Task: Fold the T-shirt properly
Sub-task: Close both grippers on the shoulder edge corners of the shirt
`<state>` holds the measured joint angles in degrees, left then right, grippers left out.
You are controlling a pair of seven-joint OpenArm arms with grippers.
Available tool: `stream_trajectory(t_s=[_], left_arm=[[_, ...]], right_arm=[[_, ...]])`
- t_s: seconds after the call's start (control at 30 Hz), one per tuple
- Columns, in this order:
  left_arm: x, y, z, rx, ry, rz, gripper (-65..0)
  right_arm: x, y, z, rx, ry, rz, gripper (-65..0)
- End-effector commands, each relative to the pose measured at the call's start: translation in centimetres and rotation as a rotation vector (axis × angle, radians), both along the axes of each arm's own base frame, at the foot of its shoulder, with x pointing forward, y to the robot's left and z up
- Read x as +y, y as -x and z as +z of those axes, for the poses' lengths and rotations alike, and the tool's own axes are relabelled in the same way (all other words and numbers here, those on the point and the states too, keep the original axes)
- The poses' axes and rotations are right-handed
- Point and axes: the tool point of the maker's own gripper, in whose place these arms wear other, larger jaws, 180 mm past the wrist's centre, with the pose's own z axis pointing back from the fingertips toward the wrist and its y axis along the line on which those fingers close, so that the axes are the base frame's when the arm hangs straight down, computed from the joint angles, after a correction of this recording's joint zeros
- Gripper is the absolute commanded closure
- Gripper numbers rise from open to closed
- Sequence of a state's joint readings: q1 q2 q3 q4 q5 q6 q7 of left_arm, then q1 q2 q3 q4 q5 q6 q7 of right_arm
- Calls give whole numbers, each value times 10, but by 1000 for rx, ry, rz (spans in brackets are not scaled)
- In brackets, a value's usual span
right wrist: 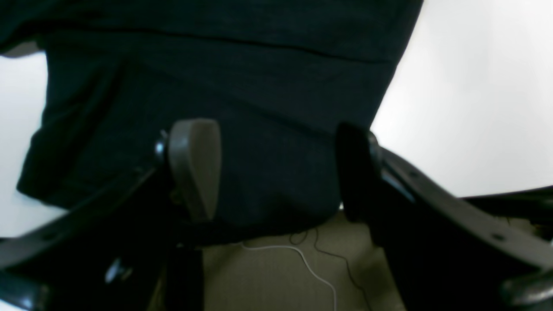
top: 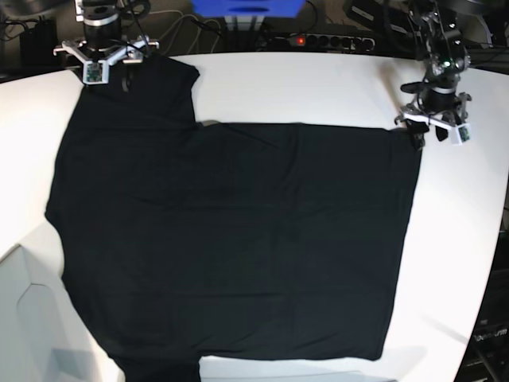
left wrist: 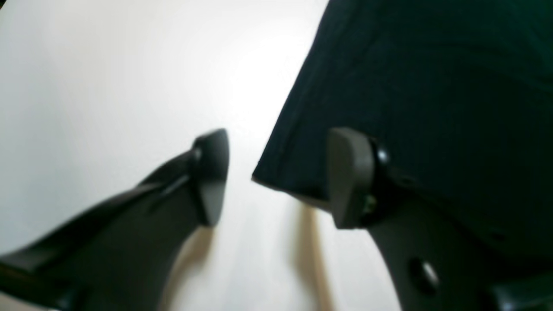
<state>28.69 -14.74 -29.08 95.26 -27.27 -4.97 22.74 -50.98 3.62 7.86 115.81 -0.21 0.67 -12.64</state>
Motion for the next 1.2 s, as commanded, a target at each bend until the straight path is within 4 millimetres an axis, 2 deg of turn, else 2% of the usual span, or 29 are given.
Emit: stream_trajectory(t_s=[0.0, 0.27, 0.53, 0.77, 0.9, 1.1, 1.17], left_arm=[[5, -7, 11, -37, -25, -6, -368], [11, -6, -8, 0, -1, 19, -367], [-10, -6, -25, 38, 32, -31, -366], [-13, -6, -27, 42, 36, -36, -357], [-12, -11, -26, 34, 39, -33, -245], [-12, -13, -27, 33, 41, -30, -10], [-12, -13, -27, 33, 41, -30, 0]], right_arm=[[0, -2, 7, -25, 7, 8, -427], [0, -7, 8, -39, 6, 8, -427], [-1, -8, 9, -42, 8, 6, -427], [-1, -8, 9, -42, 9, 6, -427], [-2, -8, 7, -38, 9, 5, -427], [-2, -7, 6, -35, 9, 4, -427], [-3, -4, 0, -15, 8, 1, -427]])
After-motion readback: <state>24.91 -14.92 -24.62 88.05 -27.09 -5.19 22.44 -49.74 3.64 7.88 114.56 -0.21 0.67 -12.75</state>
